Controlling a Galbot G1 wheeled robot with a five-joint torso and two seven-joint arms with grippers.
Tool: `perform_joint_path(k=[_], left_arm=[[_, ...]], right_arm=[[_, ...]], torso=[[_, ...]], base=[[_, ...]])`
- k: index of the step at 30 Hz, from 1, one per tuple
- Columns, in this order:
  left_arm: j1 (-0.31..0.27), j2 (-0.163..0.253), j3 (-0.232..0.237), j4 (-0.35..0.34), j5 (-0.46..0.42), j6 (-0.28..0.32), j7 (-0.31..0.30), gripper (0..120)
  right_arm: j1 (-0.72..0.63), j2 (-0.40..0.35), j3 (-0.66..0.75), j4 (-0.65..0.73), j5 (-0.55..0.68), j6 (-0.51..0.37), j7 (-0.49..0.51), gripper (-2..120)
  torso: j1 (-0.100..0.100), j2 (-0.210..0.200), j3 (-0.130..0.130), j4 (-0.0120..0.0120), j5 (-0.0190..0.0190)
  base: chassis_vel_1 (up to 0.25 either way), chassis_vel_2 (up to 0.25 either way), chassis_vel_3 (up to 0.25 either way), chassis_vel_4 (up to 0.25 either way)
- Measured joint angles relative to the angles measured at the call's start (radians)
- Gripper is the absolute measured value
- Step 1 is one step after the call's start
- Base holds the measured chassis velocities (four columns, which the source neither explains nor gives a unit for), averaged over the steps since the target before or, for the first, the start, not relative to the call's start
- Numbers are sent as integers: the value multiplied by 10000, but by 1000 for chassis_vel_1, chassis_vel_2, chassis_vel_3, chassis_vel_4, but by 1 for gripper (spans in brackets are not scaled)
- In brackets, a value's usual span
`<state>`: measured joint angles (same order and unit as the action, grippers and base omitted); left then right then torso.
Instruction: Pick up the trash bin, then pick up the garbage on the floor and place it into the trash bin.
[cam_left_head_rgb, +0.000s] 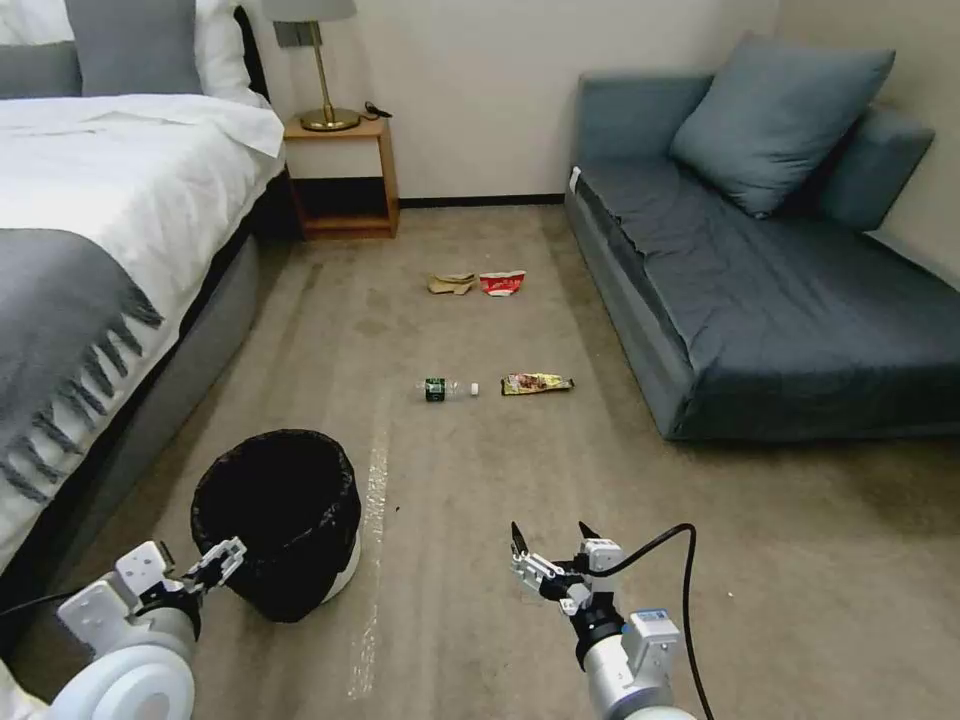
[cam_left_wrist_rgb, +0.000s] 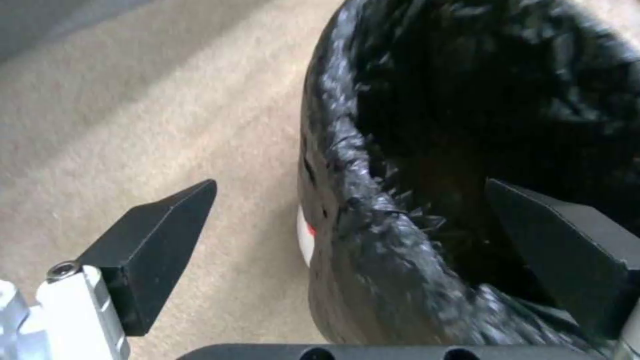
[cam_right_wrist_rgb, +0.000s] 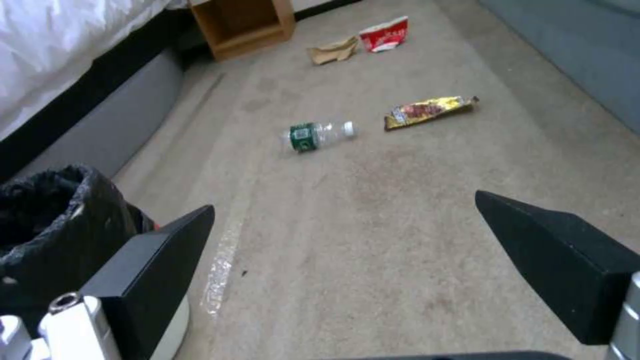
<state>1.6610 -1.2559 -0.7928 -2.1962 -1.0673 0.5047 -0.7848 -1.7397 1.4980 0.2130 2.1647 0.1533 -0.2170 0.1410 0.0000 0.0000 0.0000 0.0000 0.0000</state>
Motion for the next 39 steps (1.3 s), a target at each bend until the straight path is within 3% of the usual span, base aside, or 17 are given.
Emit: perform_joint_path(k=[8, 13, 19, 23, 27, 32, 39], left_arm=[[-535, 150, 10, 704, -183, 150, -32, 100], [-1202, 562, 29, 1549, -474, 238, 0, 100], [-1808, 773, 182, 2151, -784, 353, 46, 99], [-2168, 844, 240, 2640, -837, 420, 112, 92], [-2521, 902, 291, 3254, -772, 323, 249, 77], [-2615, 911, 300, 3315, -735, 203, 471, 64], [-2656, 964, 302, 3223, -424, 16, 765, 36]], right_arm=[[68, -46, 109, -22, 54, 0, 63, 100], [145, 6, 134, -134, 92, 0, 130, 100], [170, 193, 48, -261, -26, 0, 135, 100], [172, 325, -2, -292, -113, -8, 134, 100], [117, 363, 15, -317, -197, -16, 131, 100], [90, 342, 68, -318, -213, -16, 129, 100], [164, 338, 100, -361, -214, -34, 129, 100]], torso=[[0, -2, 0, -1, -1], [0, -2, 0, 0, 0], [0, -2, 0, -1, 0], [0, -2, 0, -1, 0], [0, -2, 0, -1, -1], [0, -1, 0, 0, 0], [0, -1, 0, -1, 1]], base=[[0, 0, 0, 0], [0, 0, 0, 0], [0, 0, 0, 0], [0, 0, 0, 0], [0, 0, 0, 0], [0, 0, 0, 0], [0, 0, 0, 0]])
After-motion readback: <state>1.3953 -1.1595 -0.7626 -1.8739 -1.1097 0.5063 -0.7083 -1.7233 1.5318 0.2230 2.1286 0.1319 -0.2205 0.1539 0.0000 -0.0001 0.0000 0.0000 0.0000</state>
